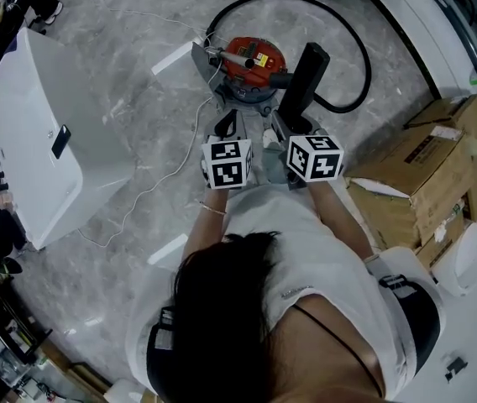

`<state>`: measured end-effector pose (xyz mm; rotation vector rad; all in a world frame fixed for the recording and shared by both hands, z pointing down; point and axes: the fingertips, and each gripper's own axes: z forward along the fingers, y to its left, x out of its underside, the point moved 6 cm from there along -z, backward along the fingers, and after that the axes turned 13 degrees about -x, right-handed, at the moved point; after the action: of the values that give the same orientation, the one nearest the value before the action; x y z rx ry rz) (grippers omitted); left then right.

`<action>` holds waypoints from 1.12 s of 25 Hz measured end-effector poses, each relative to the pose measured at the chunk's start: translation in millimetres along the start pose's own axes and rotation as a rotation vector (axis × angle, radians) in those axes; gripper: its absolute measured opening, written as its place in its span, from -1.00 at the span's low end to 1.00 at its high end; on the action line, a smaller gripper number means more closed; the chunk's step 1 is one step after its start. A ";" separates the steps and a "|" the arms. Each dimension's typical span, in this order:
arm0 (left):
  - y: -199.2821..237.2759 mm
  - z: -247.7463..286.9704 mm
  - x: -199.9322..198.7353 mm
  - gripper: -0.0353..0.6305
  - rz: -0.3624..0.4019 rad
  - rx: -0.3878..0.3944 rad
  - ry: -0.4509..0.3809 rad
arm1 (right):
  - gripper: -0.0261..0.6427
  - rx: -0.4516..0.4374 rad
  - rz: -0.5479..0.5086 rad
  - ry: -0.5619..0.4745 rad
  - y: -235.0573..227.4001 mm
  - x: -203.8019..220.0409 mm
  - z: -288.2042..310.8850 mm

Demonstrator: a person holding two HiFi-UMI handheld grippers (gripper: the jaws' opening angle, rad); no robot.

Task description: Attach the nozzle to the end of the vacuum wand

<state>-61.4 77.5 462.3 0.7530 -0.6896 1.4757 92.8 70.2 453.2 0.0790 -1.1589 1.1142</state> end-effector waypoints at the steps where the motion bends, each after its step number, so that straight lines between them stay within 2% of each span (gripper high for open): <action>1: 0.0 3.8 -1.6 -0.88 0.001 -0.004 0.003 | -0.56 -0.001 0.006 0.001 -3.8 -1.0 2.1; 15: 2.7 54.4 -21.4 -0.88 0.054 -0.084 0.051 | -0.56 -0.027 0.028 0.045 -49.0 -27.6 29.6; 21: 3.4 76.4 -23.5 -0.88 0.085 -0.080 0.108 | -0.56 -0.067 -0.001 0.085 -63.4 -41.2 48.1; 28: 2.7 94.8 -28.6 -0.88 0.059 -0.114 0.117 | -0.56 -0.113 -0.026 0.124 -80.3 -58.9 67.0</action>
<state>-59.5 -15.3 496.8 0.5580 -0.7054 1.5081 107.6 -46.4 477.1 -0.0620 -1.1039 1.0151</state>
